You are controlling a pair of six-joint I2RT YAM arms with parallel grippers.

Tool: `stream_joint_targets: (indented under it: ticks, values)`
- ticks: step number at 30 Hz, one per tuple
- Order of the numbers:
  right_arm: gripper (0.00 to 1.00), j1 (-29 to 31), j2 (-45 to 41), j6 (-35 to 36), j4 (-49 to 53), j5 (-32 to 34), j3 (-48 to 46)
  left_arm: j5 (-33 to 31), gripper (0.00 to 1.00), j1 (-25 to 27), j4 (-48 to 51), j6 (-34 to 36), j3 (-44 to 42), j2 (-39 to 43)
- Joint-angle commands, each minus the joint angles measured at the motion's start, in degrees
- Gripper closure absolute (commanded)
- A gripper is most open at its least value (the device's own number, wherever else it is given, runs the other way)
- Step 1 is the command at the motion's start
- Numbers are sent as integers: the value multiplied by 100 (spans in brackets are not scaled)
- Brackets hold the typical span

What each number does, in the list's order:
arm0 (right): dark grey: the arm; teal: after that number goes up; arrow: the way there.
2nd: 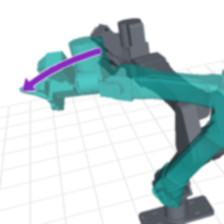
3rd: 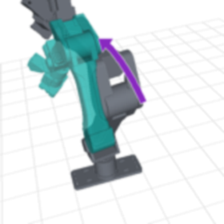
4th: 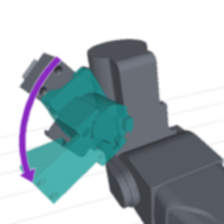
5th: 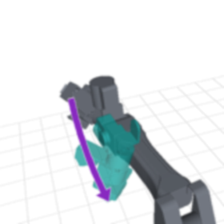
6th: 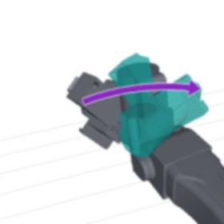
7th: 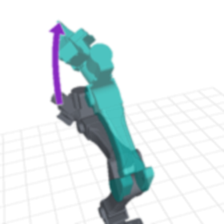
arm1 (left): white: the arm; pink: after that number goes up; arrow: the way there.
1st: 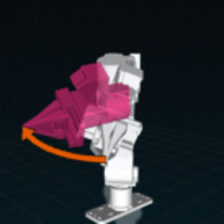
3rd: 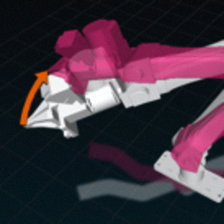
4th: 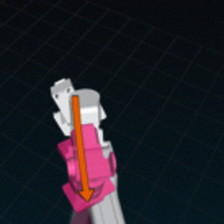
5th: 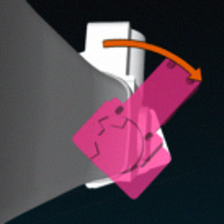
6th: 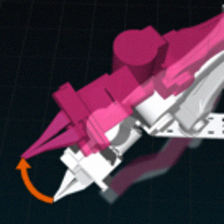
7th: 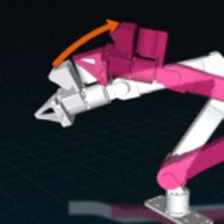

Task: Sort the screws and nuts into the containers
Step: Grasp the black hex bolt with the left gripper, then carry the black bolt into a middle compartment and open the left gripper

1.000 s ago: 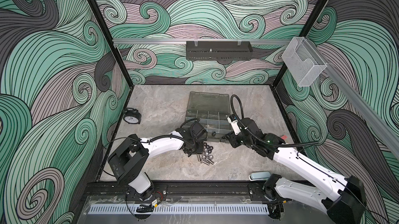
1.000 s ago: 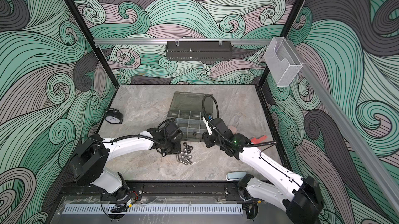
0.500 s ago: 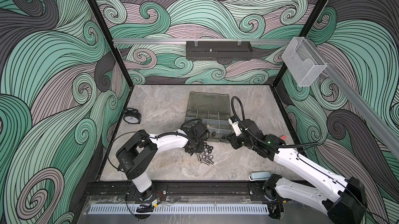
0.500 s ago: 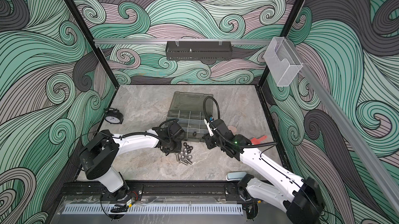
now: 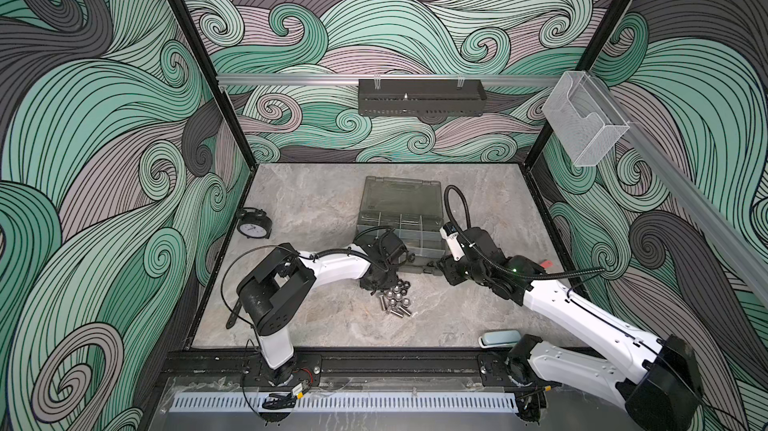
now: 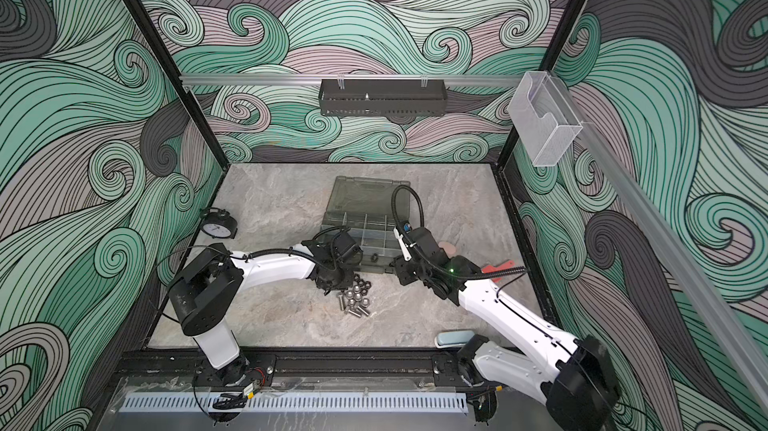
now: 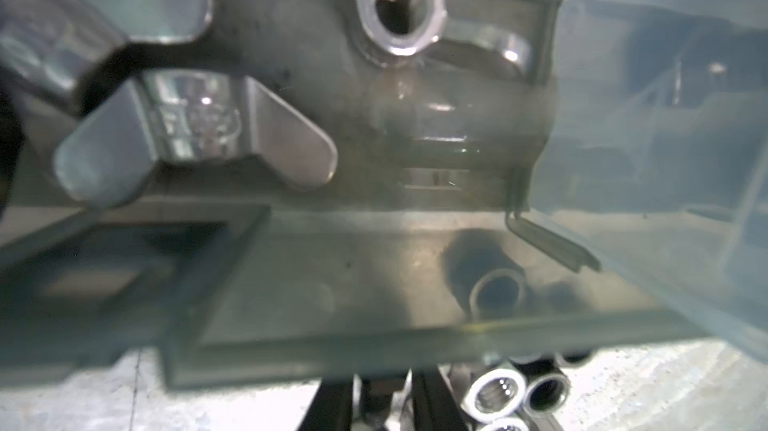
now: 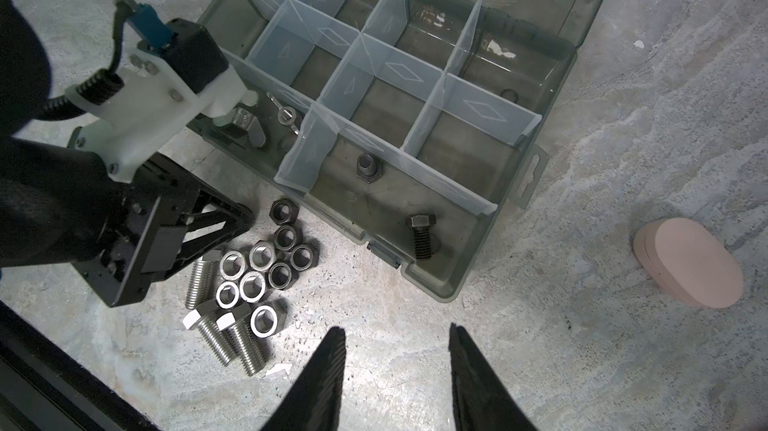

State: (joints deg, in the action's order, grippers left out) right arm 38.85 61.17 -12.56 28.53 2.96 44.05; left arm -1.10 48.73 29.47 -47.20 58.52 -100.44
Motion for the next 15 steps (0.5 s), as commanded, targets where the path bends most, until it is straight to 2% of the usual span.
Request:
stream_joint_targets:
  ticks: [1, 6, 15]
  values:
    - [57, -67, 48, 71, 75, 20, 183, -143, 83, 20, 228, 106, -19, -58]
    - [57, -95, 70, 74, 67, -37, 191, -110, 89, 30, 191, 140, -60, -45]
    - [57, -114, -92, 91, 73, -17, 147, -152, 89, 53, 433, 339, 230, 128]
